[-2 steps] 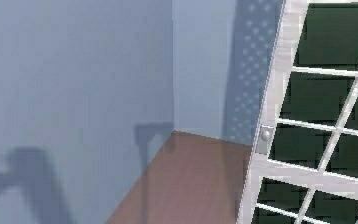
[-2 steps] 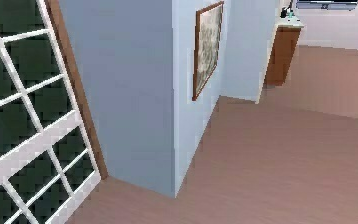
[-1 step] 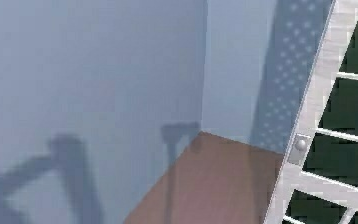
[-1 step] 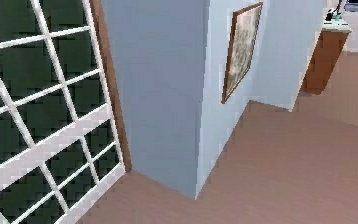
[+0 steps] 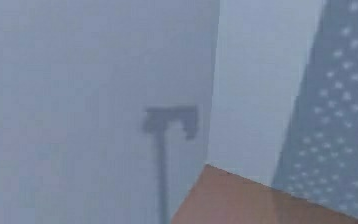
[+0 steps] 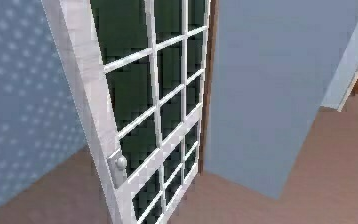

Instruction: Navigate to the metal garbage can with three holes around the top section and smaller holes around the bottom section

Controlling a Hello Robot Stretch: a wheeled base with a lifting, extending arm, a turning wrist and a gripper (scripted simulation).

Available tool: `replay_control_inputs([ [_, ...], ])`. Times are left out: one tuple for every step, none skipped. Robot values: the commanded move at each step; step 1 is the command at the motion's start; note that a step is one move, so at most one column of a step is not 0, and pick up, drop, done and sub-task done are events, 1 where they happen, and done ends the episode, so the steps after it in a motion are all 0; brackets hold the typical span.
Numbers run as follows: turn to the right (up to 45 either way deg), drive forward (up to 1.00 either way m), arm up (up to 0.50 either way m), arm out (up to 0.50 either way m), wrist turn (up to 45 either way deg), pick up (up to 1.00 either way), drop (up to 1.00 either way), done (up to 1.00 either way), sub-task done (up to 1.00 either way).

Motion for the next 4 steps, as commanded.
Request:
replay_control_inputs([
  [15.0,0.00,0.00,0.00,0.0,0.00,0.00,0.00,0.00],
  [0.0,0.75,0.00,0.00,0.0,0.00,0.00,0.00,0.00],
  [45.0,0.00,0.00,0.00,0.0,0.00,0.00,0.00,0.00],
  [33.0,0.00,0.00,0.00,0.0,0.00,0.00,0.00,0.00],
])
